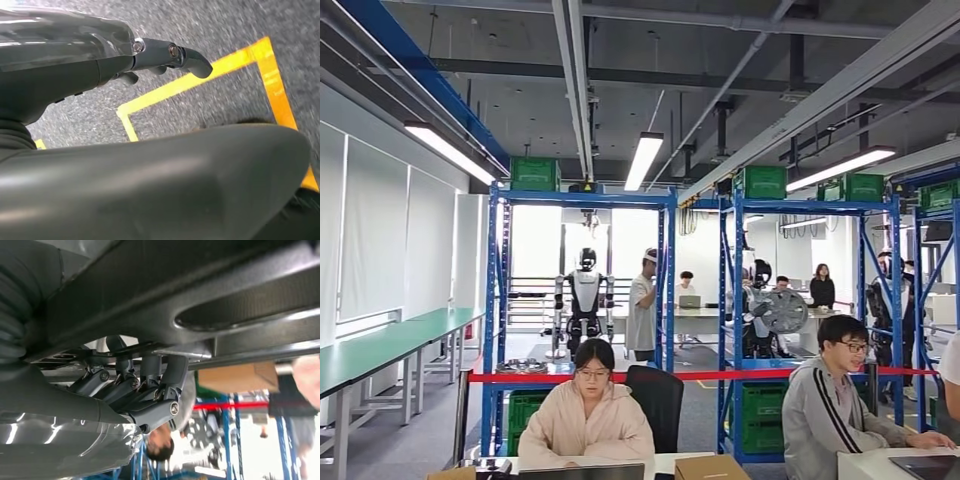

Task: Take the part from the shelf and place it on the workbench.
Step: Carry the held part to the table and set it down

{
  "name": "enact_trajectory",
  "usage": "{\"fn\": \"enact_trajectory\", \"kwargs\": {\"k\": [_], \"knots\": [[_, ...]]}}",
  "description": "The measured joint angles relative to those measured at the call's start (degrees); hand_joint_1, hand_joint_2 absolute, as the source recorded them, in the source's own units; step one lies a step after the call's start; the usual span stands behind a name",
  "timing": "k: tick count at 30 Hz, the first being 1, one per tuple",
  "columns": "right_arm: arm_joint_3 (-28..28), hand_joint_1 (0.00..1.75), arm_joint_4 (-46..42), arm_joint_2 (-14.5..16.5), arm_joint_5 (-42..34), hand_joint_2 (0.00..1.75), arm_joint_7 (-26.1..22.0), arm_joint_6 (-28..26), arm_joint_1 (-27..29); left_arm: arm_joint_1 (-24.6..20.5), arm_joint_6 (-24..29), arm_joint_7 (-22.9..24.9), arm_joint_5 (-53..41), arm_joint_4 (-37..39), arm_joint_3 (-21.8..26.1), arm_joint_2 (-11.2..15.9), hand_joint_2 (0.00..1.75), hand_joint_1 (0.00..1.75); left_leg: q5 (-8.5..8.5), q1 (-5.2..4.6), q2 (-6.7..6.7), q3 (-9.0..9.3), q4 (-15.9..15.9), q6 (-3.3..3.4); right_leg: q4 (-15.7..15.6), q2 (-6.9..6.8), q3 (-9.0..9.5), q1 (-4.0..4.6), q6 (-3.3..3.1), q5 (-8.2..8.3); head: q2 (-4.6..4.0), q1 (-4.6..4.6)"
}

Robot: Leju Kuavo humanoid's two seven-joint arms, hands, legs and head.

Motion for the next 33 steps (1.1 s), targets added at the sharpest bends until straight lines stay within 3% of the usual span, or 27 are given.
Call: {"fn": "enact_trajectory", "kwargs": {"k": [2,3,6,8,9,11,13,14,15,17,18,19,22,24,27,28,29,30,31,33], "knots": [[-0.32,1.75,1.57,0.24,0.6,1.75,-0.27,0.7,0.0,-0.12,0.21,-0.29,-0.21,0.0,-0.27,0.02,1.75,0.0,3.14,0.13,0.1,3.35,-7.23,0.01,0.81,0.09,-0.26,0.05,0.45,-0.48,0.0,0.0],[-0.43,1.75,2.26,0.36,0.77,1.75,-0.45,0.87,0.04,-0.19,0.29,-0.41,-0.28,0.0,-0.35,0.03,1.75,0.0,3.75,0.13,0.1,4.3,-9.33,0.18,1.22,0.14,-0.49,0.14,0.7,-0.65,0.0,0.0],[-0.74,1.75,4.2,0.8,0.88,1.75,-1.25,1.25,0.51,-0.2,0.32,-0.7,-0.36,0.0,-0.52,0.04,1.75,0.0,3.75,-0.09,-0.02,4.57,-10.15,1.04,1.67,0.23,-0.9,0.25,1.26,-0.75,0.0,-0.04],[-1.02,1.75,5.28,1.15,0.82,1.75,-1.94,1.38,0.84,-0.17,0.32,-0.83,-0.36,0.0,-0.67,0.08,1.75,0.0,3.9,0.03,-0.04,4.64,-10.28,1.61,2.98,0.21,-1.37,0.09,1.79,-1.85,0.0,-0.04],[-1.11,1.75,5.71,1.38,0.8,1.75,-2.22,1.41,0.92,-0.21,0.32,-0.87,-0.35,0.0,-0.74,0.1,1.75,0.0,3.96,0.14,-0.03,4.68,-10.35,1.85,5.16,0.21,-2.27,-0.01,2.09,-3.25,0.0,-0.04],[-1.19,1.75,6.54,1.92,0.81,1.75,-2.78,1.57,1.06,-0.33,0.32,-0.96,-0.28,0.0,-0.85,0.15,1.75,0.0,3.95,0.16,-0.02,4.7,-10.35,2.08,12.48,0.2,-5.47,-0.23,2.53,-6.87,0.0,-0.04],[-1.19,0.87,7.24,2.56,0.88,0.87,-3.25,1.8,1.47,-0.36,0.27,-1.04,-0.12,0.0,-0.87,0.15,1.75,0.0,3.93,0.14,-0.03,4.74,-10.34,2.11,18.04,0.2,-8.12,-0.34,2.69,-8.46,0.0,-0.04],[-1.18,0.44,7.51,2.89,0.92,0.44,-3.39,1.88,1.66,-0.37,0.25,-1.07,-0.04,0.0,-0.87,0.15,1.75,0.0,3.91,0.14,-0.06,4.8,-10.34,2.11,17.77,0.2,-8.05,-0.35,2.63,-7.65,0.0,-0.04],[-1.18,0.0,7.66,3.22,0.96,0.0,-3.46,1.91,1.76,-0.37,0.25,-1.1,-0.01,0.0,-0.87,0.15,1.75,0.0,3.87,0.13,-0.09,4.92,-10.34,2.08,15.11,0.21,-6.86,-0.33,2.47,-5.86,0.0,-0.04],[-1.19,0.0,7.8,3.78,0.96,0.0,-3.5,1.92,1.63,-0.44,0.35,-1.11,0.01,0.0,-0.87,0.15,1.75,0.0,3.75,0.07,-0.14,5.12,-10.37,1.93,6.93,0.3,-2.94,-0.16,1.93,-2.0,0.0,-0.04],[-1.19,0.0,7.82,4.01,0.95,0.0,-3.51,1.93,1.52,-0.5,0.42,-1.11,0.02,0.0,-0.87,0.15,1.75,0.0,3.72,0.05,-0.15,5.14,-10.41,1.76,3.86,0.36,-1.5,0.0,1.64,-1.0,0.01,-0.04],[-1.19,0.0,7.87,4.21,0.92,0.0,-3.53,1.95,1.47,-0.55,0.49,-1.1,0.02,0.0,-0.88,0.15,1.31,0.0,3.73,0.05,-0.15,5.1,-10.46,1.56,2.26,0.41,-0.77,0.17,1.42,-0.73,0.01,-0.04],[-1.2,0.0,8.01,4.69,0.54,0.0,-3.99,2.08,1.49,-0.57,0.49,-1.19,0.05,0.0,-0.89,0.15,0.0,0.0,3.74,0.07,-0.11,5.24,-10.83,0.69,1.26,0.38,-0.41,0.21,0.72,-0.73,0.01,-0.04],[-1.25,0.0,8.02,4.91,0.06,0.0,-4.59,2.24,1.42,-0.55,0.37,-1.41,0.07,0.0,-0.89,0.15,0.0,0.0,2.01,-0.02,-0.05,4.5,-8.86,0.33,0.53,0.23,-0.09,-0.08,0.09,-0.33,0.0,-0.04],[-1.28,0.0,8.18,5.1,-0.34,0.0,-5.28,2.54,1.56,-0.48,0.33,-1.57,0.08,0.0,-0.9,0.17,0.0,0.0,-3.16,-0.11,0.0,-0.08,1.57,0.15,0.35,0.13,-0.03,-0.05,-0.21,-0.18,0.0,-0.04],[-1.28,0.0,8.28,5.1,-0.47,0.0,-5.53,2.66,1.65,-0.41,0.36,-1.54,0.08,0.0,-0.9,0.19,0.0,0.0,-3.82,-0.13,0.0,-1.21,4.08,0.07,0.39,0.13,-0.04,0.0,-0.21,-0.19,0.0,-0.04],[-1.28,0.0,8.37,5.1,-0.68,0.0,-5.89,2.8,1.71,-0.34,0.38,-1.46,0.07,0.0,-0.91,0.21,0.0,0.0,-3.39,-0.13,0.01,-1.37,4.5,0.02,0.46,0.14,-0.04,0.02,-0.2,-0.2,0.0,-0.04],[-1.28,0.0,8.43,5.1,-1.02,0.0,-6.48,2.94,1.73,-0.31,0.4,-1.38,0.07,0.0,-0.91,0.24,0.0,0.0,-1.88,-0.09,0.03,-0.39,2.52,0.0,0.58,0.17,-0.04,0.01,-0.15,-0.25,0.0,-0.03],[-1.28,0.0,8.45,5.1,-1.41,0.0,-7.2,3.07,1.71,-0.3,0.44,-1.31,0.06,0.0,-0.92,0.28,0.0,0.0,0.24,-0.02,0.06,1.41,-1.19,-0.02,0.79,0.22,-0.05,-0.01,-0.04,-0.37,0.0,-0.03],[-1.27,0.0,8.38,5.0,-2.33,0.0,-8.91,3.43,1.6,-0.4,0.48,-1.26,0.06,0.0,-0.94,0.36,0.0,0.0,2.92,0.05,0.1,4.7,-8.01,0.13,1.45,0.37,-0.36,0.21,0.36,-0.68,0.0,-0.06]]}}
